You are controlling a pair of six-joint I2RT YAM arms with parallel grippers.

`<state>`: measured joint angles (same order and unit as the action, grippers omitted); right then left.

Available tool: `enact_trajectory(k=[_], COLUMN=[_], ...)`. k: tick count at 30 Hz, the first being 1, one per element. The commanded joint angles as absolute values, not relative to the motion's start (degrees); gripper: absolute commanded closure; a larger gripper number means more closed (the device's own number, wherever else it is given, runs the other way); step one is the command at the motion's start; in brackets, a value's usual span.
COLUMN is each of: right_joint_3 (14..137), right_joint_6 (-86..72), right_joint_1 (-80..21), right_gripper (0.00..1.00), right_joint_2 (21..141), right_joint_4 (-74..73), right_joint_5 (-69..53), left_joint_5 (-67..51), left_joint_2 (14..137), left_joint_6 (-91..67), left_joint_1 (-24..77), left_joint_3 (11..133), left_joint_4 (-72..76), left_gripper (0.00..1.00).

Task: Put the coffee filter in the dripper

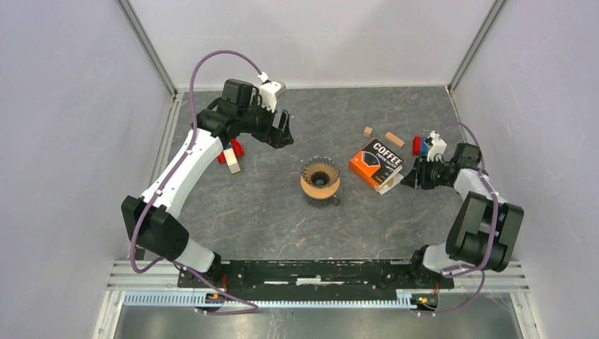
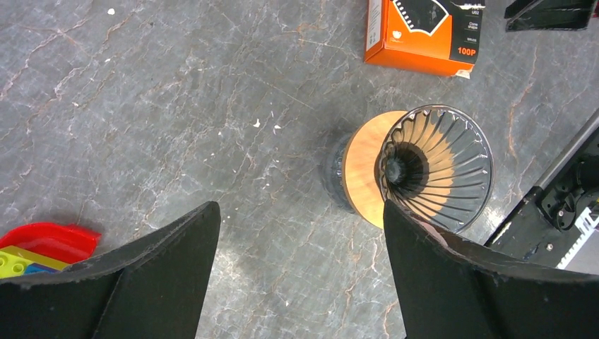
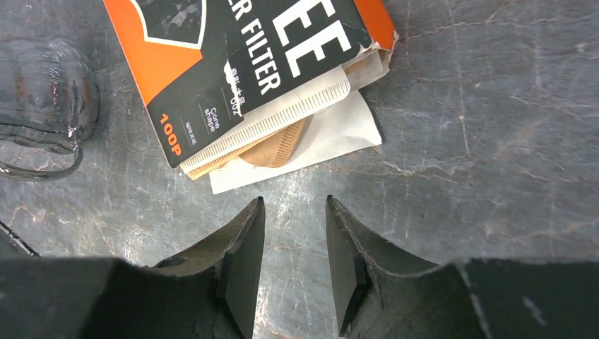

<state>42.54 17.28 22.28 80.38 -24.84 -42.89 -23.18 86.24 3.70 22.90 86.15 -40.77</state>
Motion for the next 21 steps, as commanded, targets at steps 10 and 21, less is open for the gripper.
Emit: enact_trajectory(k=[10,21], right_joint_3=[49.45,50.45], right_joint_6=[13.38,10.33], right_joint_1=[22.41,22.42], right_gripper=[0.54,0.59], right_joint_2=[91.89,95.97], right_joint_4=[-15.92,-11.1], right_joint_5=[-50.02,-52.55], left_joint_5=[-26.48,-27.03], left_joint_2=[88.25,88.92], left_joint_6=[1.41,0.78], left_joint_1=[23.01,22.99], left_joint_3=[87.59,88.68], left_joint_4=[-37.61,-38.01], left_gripper=[0.08,0.07])
